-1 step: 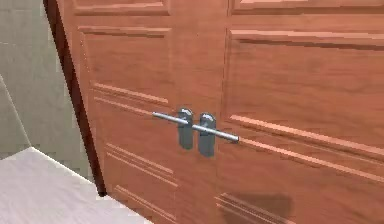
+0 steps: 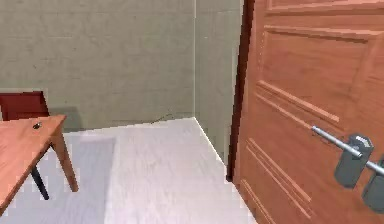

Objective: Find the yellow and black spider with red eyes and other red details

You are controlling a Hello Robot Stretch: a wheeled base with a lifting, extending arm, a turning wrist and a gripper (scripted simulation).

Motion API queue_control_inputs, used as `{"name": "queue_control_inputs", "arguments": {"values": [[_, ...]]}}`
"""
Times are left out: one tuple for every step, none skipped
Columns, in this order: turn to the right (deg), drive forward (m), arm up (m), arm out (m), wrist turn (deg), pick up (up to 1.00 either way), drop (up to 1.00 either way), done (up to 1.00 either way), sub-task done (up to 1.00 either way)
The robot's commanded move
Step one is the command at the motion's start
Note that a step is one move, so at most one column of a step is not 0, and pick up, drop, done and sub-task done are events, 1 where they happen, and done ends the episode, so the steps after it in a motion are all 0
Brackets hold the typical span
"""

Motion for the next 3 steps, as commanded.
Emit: {"name": "queue_control_inputs", "arguments": {"values": [[-21.0,0.00,0.00,0.00,0.0,0.00,0.00,0.00,0.00],[0.0,1.00,0.00,0.00,0.0,0.00,0.00,0.00,0.00],[-3.0,0.00,0.00,0.00,0.0,0.00,0.00,0.00,0.00]]}}
